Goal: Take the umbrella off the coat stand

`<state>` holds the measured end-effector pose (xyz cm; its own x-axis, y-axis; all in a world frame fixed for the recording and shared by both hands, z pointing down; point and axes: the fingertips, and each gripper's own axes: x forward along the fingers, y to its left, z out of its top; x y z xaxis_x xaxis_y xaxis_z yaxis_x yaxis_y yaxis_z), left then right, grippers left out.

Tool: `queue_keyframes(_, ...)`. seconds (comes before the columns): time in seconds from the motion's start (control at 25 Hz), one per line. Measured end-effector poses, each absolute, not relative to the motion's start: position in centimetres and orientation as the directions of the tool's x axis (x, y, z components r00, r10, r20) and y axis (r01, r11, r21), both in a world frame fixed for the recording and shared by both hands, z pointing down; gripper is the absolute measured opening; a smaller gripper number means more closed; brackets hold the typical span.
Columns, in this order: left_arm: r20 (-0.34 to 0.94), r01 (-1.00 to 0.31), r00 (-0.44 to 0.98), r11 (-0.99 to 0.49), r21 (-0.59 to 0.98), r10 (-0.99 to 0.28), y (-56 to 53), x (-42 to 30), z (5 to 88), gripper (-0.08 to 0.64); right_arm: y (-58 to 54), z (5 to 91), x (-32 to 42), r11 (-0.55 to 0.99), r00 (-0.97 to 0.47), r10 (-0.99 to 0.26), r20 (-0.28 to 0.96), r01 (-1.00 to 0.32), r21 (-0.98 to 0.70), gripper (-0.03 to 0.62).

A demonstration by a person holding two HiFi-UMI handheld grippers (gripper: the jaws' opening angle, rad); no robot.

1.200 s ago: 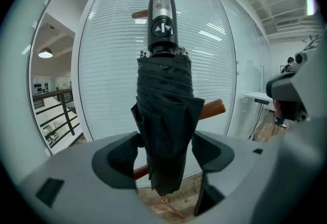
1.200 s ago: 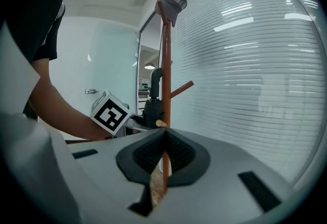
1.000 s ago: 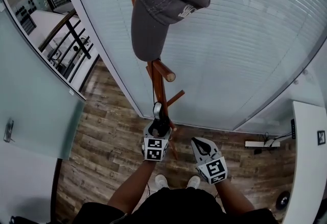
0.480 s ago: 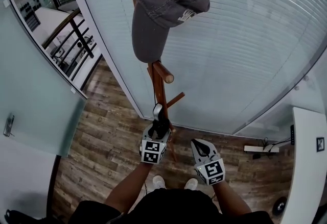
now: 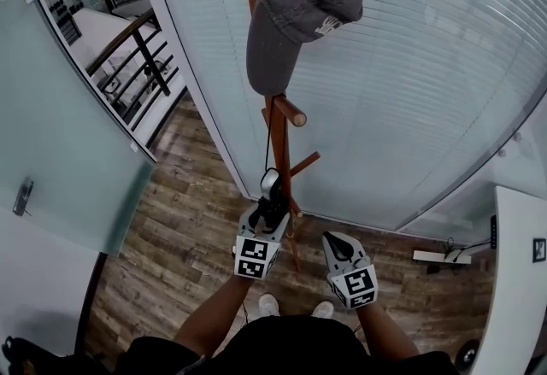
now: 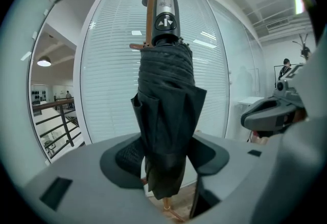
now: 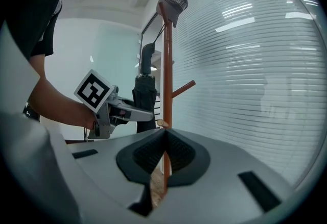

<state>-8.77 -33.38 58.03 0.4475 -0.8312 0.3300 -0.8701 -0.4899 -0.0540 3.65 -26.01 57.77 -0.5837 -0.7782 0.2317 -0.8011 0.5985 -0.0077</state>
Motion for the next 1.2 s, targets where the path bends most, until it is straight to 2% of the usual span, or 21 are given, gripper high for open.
queue_keyframes(0.68, 0.119, -0.85, 0.455, -0.471, -0.236, -0.882, -31.9, -8.1, 46.1, 0.258, -27.8, 55.5, 5.2, 0.57, -0.557, -0.814, 0.167, -0.821, 0.037, 0.006)
queue_keyframes(1.08, -0.026, -0.851, 0.477, -0.454, -0.262, -0.879, -30.9, -6.6, 39.7, 0.259, -27.0, 55.2, 4.2, 0.602, -0.587, -0.793, 0.163, -0.797, 0.055, 0.006)
queue_keyframes(1.2, -0.113, -0.84, 0.52, -0.483, -0.248, -0.847, -30.0, -6.2, 37.3, 0.261, -26.7, 55.3, 4.2, 0.603, -0.587, -0.791, 0.172, -0.796, 0.053, 0.006)
